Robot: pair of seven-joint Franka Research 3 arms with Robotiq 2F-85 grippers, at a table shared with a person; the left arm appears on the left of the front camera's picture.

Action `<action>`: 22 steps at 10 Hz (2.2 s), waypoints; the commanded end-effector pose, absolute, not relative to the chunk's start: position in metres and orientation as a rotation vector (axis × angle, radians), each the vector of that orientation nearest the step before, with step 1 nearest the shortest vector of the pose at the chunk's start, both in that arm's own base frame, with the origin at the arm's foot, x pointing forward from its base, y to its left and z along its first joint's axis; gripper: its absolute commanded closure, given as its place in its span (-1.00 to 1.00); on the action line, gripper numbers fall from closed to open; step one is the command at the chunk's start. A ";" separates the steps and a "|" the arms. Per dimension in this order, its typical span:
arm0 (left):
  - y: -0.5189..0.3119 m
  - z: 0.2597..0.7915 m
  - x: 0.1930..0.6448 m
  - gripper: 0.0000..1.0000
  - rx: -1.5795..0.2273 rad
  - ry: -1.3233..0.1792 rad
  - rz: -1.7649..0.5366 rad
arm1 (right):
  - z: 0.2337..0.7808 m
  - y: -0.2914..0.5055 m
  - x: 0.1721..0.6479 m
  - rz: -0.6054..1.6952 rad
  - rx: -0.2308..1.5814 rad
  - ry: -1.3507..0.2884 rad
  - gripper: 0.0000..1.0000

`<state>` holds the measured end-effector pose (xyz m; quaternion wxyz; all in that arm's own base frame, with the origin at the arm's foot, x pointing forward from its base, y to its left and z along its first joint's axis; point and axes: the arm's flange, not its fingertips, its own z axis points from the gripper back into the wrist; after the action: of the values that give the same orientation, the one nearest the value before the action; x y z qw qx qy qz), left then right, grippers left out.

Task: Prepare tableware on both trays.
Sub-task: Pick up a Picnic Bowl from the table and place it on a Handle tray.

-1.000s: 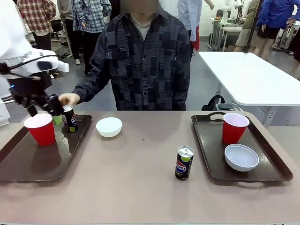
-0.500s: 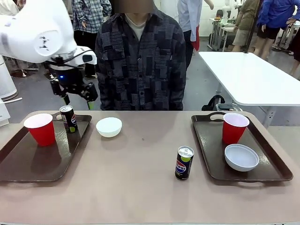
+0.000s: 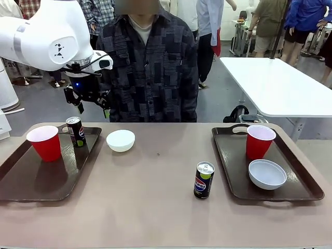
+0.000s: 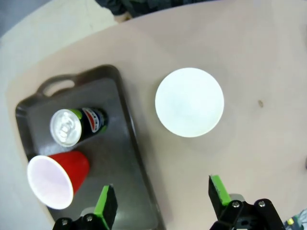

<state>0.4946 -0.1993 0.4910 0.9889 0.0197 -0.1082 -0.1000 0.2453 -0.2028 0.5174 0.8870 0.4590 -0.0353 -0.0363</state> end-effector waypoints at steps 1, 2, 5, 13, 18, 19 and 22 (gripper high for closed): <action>-0.200 0.491 0.495 -1.00 0.039 -0.218 -0.202 | 0.516 -0.203 0.244 -0.066 0.964 -0.082 -0.96; -0.196 0.471 0.516 -1.00 -0.019 -0.163 -0.185 | 0.516 -0.203 0.244 -0.066 0.964 -0.082 -0.96; -0.198 0.417 0.552 -1.00 -0.088 -0.122 -0.125 | 0.516 -0.203 0.244 -0.066 0.964 -0.082 -0.96; -0.224 0.346 0.587 -0.74 0.005 -0.113 -0.091 | 0.516 -0.203 0.244 -0.066 0.964 -0.082 -0.96; -0.226 0.345 0.586 1.00 0.024 -0.087 -0.086 | 0.516 -0.203 0.244 -0.066 0.964 -0.082 -0.96; -0.226 0.346 0.585 0.74 0.023 -0.082 -0.090 | 0.516 -0.203 0.244 -0.066 0.964 -0.082 -0.96; -0.227 0.353 0.577 1.00 0.017 -0.076 -0.103 | 0.516 -0.203 0.244 -0.066 0.964 -0.082 -0.96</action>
<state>0.5815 -0.2236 0.3456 0.9972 -0.0057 -0.0383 -0.0634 0.2452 -0.2026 0.5175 0.8871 0.4587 -0.0354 -0.0363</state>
